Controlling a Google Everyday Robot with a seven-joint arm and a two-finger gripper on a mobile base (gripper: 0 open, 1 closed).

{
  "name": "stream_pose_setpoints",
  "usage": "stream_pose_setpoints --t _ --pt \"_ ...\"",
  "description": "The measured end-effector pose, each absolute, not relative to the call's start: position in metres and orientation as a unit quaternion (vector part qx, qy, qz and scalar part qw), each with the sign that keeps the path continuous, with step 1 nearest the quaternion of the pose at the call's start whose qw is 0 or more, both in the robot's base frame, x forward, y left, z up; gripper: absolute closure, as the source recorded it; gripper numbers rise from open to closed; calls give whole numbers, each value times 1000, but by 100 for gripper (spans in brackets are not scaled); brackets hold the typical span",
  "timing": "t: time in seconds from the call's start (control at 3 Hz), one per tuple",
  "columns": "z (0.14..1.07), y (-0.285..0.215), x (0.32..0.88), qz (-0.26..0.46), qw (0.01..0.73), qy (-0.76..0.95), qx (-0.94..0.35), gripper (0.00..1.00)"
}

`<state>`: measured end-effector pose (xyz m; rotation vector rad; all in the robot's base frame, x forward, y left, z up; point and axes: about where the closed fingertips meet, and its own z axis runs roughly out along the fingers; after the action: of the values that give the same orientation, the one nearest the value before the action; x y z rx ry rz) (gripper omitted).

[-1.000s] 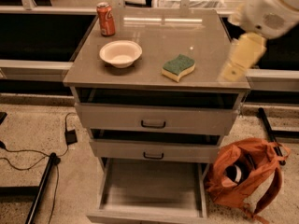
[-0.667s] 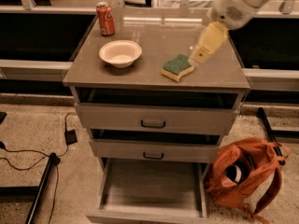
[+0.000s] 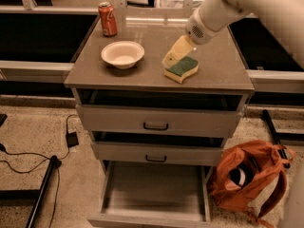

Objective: Place sponge into bottom drawer

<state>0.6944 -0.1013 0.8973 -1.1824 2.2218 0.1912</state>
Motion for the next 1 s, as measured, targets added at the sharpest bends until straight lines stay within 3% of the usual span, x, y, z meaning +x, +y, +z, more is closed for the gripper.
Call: stream_pose_setpoints --t 0.67,1.0 --pt "834 -83 719 94 282 862 -411 0" --pt "823 -93 719 98 279 868 -398 18"
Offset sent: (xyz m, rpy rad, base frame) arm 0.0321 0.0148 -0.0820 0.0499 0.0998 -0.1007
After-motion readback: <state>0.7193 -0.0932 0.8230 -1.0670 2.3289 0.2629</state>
